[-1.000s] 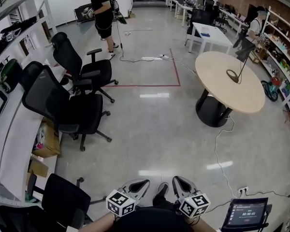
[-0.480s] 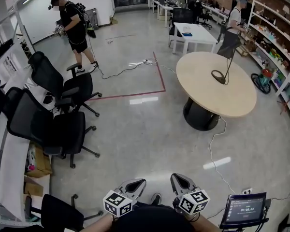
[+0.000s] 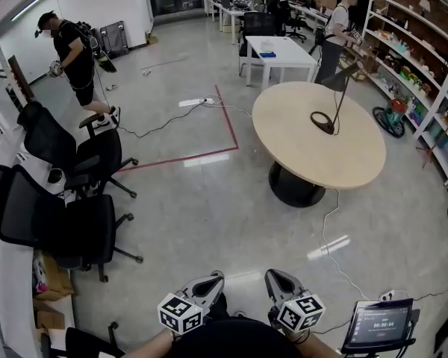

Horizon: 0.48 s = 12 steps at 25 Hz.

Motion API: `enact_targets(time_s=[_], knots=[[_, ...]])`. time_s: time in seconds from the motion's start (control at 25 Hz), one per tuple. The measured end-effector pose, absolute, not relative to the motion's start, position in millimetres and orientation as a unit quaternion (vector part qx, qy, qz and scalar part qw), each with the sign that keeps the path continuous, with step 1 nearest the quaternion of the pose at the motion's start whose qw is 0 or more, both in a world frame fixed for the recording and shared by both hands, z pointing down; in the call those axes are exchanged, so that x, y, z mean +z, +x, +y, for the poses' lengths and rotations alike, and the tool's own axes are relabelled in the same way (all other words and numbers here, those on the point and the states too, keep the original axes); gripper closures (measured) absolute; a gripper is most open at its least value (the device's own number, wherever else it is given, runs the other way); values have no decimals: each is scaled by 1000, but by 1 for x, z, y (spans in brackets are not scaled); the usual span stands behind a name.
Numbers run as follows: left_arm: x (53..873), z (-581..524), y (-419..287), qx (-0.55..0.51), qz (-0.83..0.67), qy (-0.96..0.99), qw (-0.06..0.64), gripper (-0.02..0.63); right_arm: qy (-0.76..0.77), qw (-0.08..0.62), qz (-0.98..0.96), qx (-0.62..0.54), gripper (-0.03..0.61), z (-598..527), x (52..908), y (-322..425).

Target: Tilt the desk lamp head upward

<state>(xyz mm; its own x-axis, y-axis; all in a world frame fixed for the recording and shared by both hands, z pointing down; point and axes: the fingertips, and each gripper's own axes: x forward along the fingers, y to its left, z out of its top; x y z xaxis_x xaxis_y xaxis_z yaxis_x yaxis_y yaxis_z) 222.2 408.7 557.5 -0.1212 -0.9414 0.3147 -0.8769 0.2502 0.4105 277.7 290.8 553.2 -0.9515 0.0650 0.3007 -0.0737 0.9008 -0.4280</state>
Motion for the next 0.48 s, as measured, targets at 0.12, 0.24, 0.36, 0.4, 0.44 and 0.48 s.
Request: enact_targets(time_s=[0.12, 0.24, 0.36, 0.4, 0.44, 0.48], knots=[[558, 387, 198, -62, -733, 625, 261, 611, 20, 154, -964, 217, 569, 272, 551, 256], [555, 369, 169, -57, -721, 642, 256, 611, 33, 155, -966, 205, 569, 262, 547, 230], [553, 357, 141, -54, -709, 654, 259, 611, 43, 158, -966, 200, 571, 256, 543, 201], [553, 354, 133, -53, -706, 656, 261, 611, 48, 159, -966, 198, 569, 254, 541, 193], [553, 352, 124, -53, -704, 658, 262, 611, 53, 158, -966, 197, 571, 251, 539, 186], [553, 349, 116, -53, -703, 659, 262, 611, 59, 157, -966, 196, 569, 247, 538, 180]])
